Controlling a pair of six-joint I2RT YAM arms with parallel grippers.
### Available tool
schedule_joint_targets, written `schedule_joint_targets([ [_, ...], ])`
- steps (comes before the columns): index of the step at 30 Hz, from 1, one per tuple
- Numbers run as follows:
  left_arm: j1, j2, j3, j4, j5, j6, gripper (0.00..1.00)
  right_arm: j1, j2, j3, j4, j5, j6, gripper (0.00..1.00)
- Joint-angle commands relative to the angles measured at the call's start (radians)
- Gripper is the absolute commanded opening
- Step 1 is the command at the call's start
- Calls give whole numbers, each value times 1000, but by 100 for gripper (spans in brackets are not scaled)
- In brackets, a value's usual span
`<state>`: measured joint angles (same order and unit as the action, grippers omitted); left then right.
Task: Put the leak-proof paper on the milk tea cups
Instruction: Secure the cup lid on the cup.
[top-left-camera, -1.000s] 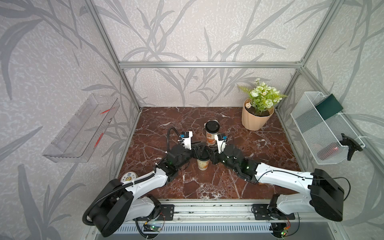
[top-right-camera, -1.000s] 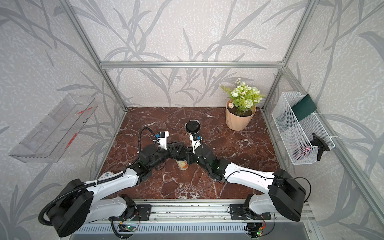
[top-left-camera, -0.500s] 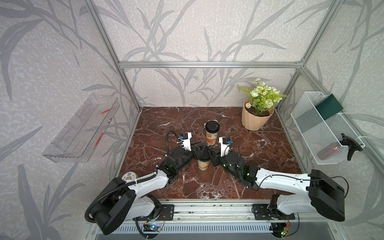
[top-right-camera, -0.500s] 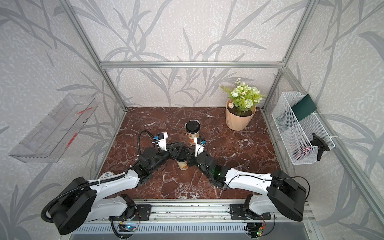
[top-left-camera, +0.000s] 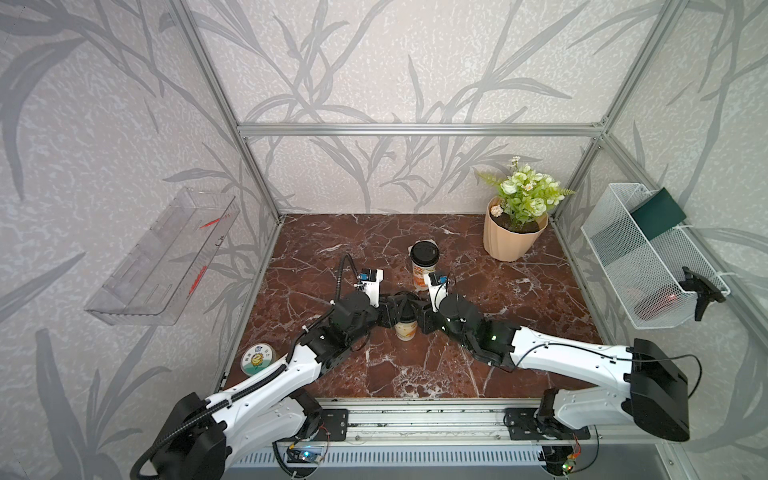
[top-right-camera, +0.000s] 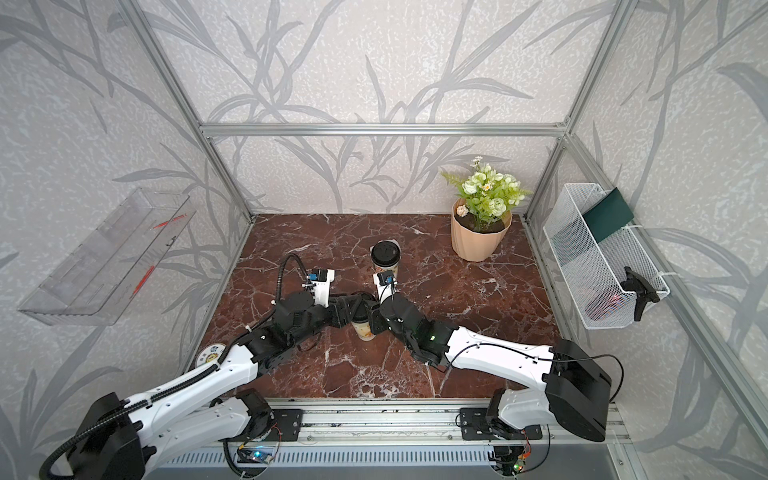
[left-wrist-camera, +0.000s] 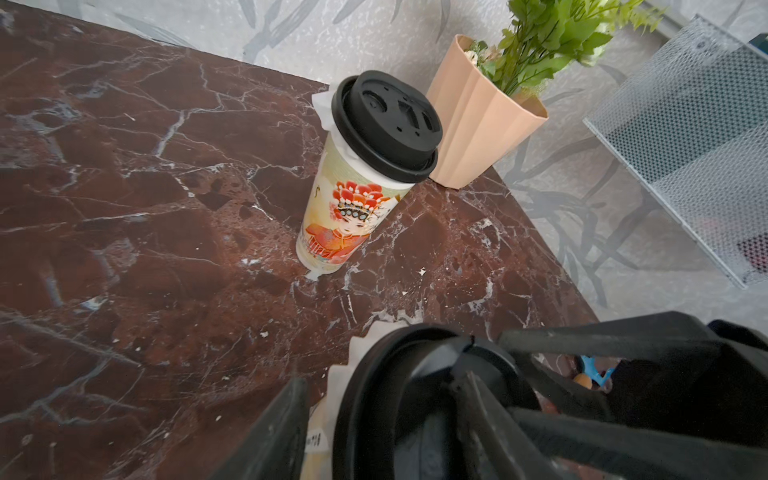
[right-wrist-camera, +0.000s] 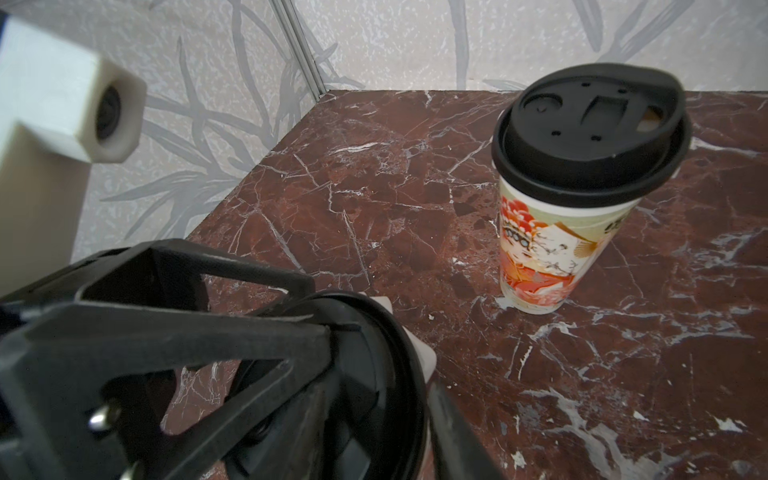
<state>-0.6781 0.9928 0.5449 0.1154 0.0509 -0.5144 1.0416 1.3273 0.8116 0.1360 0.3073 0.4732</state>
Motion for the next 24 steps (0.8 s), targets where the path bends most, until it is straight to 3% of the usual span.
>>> schedule_joint_targets([
  [1,11,-3,7,-270,-43,64,59,0,15,14,-182,-7,-49,44],
  [14,24,-14,116,-335,-59,103,62,-12,29,99,-231,-37,-88,50],
  [24,29,-36,167,-368,-78,108,76,-13,32,147,-259,-51,-103,55],
])
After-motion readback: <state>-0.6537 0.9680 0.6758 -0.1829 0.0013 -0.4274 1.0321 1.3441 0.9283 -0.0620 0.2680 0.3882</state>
